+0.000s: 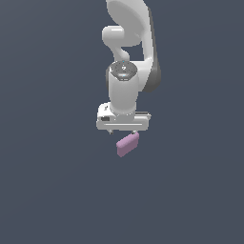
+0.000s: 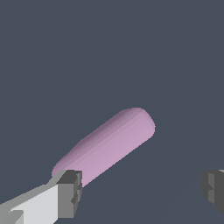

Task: Pick up the object and move it to a goal position.

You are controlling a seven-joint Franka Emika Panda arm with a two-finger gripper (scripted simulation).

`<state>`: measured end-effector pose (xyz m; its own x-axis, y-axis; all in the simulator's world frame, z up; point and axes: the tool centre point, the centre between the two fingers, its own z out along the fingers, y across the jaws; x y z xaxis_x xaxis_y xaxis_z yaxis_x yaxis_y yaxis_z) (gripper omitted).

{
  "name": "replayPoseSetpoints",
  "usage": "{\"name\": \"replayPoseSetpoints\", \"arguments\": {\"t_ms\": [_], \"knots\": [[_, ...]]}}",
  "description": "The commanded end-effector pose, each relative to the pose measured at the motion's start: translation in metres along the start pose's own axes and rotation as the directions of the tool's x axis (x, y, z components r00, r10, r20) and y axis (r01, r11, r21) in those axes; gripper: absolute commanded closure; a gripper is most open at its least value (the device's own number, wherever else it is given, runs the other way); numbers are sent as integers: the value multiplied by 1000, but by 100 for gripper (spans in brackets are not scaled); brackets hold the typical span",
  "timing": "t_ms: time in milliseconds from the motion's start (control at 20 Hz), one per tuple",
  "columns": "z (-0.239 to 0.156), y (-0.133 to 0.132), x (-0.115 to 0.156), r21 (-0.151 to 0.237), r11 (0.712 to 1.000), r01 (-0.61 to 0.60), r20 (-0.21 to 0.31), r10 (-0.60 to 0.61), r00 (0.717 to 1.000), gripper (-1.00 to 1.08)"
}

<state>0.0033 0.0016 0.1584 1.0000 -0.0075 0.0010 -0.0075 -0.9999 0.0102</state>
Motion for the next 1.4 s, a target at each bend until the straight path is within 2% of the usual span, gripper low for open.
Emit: {"name": "replayPoseSetpoints", "arguments": {"t_ms": [0, 550, 950, 1350], "knots": [[0, 0, 0, 0, 1000, 0, 0, 0, 1000, -92], [3, 30, 0, -26, 1000, -13, 1, 13, 1000, -92], [3, 28, 0, -25, 999, -29, 1, 29, 1000, -92], [4, 23, 1, -21, 993, -116, -1, 116, 993, -92]]}}
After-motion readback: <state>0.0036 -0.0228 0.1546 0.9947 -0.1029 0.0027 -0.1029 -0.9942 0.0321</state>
